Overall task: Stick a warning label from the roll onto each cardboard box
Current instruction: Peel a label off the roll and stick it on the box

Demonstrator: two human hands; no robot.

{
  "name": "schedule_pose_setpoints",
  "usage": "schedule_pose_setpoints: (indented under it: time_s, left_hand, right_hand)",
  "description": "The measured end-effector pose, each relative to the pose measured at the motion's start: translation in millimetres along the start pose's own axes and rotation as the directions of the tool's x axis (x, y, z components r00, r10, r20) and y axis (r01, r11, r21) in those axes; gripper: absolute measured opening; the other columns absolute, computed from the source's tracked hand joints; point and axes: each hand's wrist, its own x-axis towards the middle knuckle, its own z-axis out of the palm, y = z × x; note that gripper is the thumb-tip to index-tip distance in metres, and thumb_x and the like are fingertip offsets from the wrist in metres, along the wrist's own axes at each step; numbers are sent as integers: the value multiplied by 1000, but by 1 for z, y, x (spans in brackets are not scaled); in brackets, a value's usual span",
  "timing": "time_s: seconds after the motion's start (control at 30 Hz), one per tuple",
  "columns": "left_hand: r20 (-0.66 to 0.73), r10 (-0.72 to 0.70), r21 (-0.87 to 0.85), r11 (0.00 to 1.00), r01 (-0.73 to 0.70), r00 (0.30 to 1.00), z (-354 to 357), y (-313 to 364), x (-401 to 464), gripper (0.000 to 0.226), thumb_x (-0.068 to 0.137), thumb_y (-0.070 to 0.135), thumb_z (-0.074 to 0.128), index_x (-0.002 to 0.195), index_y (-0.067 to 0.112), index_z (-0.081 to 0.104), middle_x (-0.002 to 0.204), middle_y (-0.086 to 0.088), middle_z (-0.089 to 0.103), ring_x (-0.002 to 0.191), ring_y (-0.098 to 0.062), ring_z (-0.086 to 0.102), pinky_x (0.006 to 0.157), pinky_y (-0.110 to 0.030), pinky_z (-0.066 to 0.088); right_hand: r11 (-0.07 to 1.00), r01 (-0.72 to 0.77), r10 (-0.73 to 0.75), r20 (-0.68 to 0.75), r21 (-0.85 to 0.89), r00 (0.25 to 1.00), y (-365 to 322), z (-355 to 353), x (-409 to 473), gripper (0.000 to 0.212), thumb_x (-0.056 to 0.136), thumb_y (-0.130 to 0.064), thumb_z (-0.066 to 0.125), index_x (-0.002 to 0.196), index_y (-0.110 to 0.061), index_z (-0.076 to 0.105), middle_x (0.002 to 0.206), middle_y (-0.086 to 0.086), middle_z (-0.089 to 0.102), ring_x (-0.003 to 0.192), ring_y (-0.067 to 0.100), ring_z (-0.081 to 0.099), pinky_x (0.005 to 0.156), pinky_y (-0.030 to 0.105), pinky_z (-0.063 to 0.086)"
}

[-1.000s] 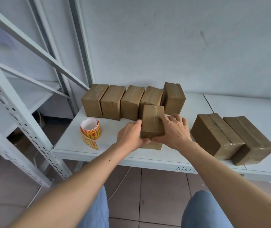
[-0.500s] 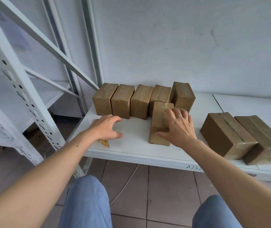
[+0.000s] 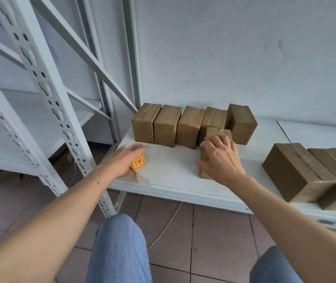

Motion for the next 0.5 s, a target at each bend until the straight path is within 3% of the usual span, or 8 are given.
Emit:
schedule_pose_setpoints:
  time_s: [0.1,0.23,0.33,0.5]
  left_hand:
    - [-75,-24,-74,997,19,997,2,9,3,72,90,11,61,145,40,25,148,-1,45,139,-36,33,110,-46,35]
    - [-62,10,-327,945,-30,998,-4,34,8,73,88,12,66,145,38,28,132,-4,58,121,-26,52,89,-40,50]
    - [-53,42,-532,844,-64,998,-11,54,13,80,85,6,69,143,42,28,118,0,61,114,-21,56,87,-40,53]
    - [-72,115,-707,695,-132,991,-21,82,22,80,81,7,74,141,38,33,118,2,67,114,-14,60,95,-40,51]
  right_hand:
    - [995,86,-83,-66,58,994,-5,2,1,27,79,-27,70,102,-13,69,111,2,63,102,30,53,83,40,40]
    - [977,181,-161,-166,109,973,-13,5,1,14,70,-12,76,82,-13,69,89,3,66,81,30,61,66,33,41]
    - [973,173,-146,-173,154,974,-16,4,5,20,69,-9,77,86,-14,68,88,3,65,81,28,61,67,33,42]
    - [928,27,-15,-35,371,999,-12,-2,14,29,79,-22,76,105,-13,67,101,0,65,84,16,58,70,28,47]
